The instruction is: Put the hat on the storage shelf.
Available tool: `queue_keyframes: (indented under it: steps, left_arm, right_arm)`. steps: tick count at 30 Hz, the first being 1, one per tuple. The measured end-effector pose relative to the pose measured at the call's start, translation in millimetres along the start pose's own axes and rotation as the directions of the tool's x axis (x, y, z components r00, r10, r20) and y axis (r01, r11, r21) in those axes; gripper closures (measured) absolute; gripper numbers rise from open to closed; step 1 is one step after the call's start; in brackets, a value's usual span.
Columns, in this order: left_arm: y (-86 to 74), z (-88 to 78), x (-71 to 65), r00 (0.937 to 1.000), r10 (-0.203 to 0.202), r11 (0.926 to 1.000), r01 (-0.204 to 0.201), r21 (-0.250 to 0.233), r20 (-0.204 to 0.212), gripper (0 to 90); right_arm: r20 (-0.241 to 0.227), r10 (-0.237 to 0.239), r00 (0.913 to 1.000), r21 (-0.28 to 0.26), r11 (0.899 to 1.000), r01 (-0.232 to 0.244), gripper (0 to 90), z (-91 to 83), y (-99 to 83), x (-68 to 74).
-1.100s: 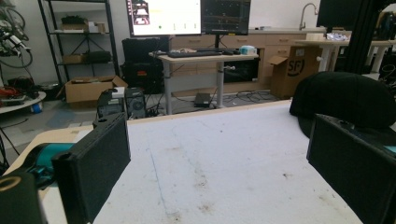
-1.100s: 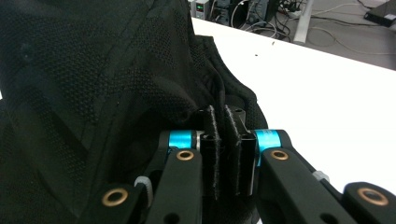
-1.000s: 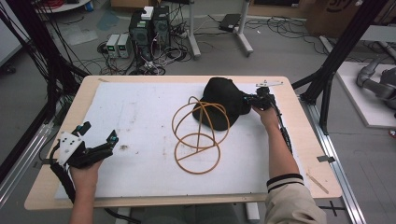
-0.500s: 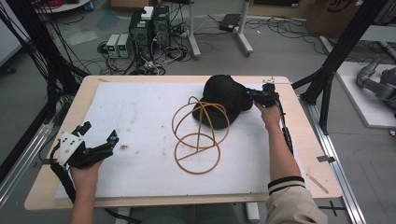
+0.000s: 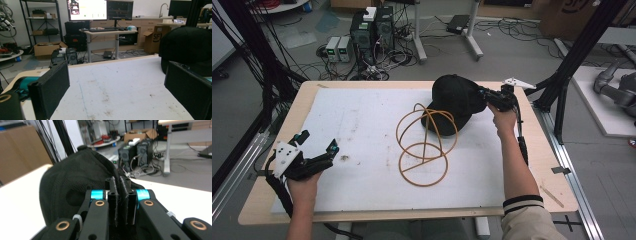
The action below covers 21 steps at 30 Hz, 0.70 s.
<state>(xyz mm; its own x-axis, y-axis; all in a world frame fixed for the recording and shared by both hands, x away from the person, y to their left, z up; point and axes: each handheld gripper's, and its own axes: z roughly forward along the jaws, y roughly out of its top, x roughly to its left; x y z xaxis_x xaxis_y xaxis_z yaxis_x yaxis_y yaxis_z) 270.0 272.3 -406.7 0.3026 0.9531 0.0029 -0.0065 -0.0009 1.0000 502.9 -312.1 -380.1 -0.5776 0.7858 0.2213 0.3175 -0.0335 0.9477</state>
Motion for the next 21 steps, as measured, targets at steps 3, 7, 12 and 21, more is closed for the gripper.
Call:
queue_keyframes:
  steps: [3,7,12,21]
  left_arm:
    - [0.1,0.2,-0.4,1.0000,-0.003,1.0000,0.003,-0.002,0.001,6.5]
    - [0.6,-0.1,-0.6,1.0000,-0.002,1.0000,0.002,-0.004,0.002,6.4]
    - [1.6,-2.1,0.7,1.0000,-0.009,0.9999,0.009,-0.012,-0.001,6.4]
    - [2.4,-3.2,1.7,0.9999,-0.017,0.9996,0.017,-0.022,-0.001,6.5]
  right_arm:
    - [0.003,-0.006,1.0000,-0.021,1.000,0.006,86.1,-6.1,5.6,3.2]
    - [0.017,-0.015,0.9998,-0.027,1.000,0.016,86.1,-12.2,18.8,10.7]
    - [0.023,-0.036,0.9991,-0.058,0.998,0.037,86.1,-18.4,37.4,21.5]
    - [0.042,-0.043,0.9982,-0.103,0.994,0.047,85.9,-34.1,59.2,35.1]
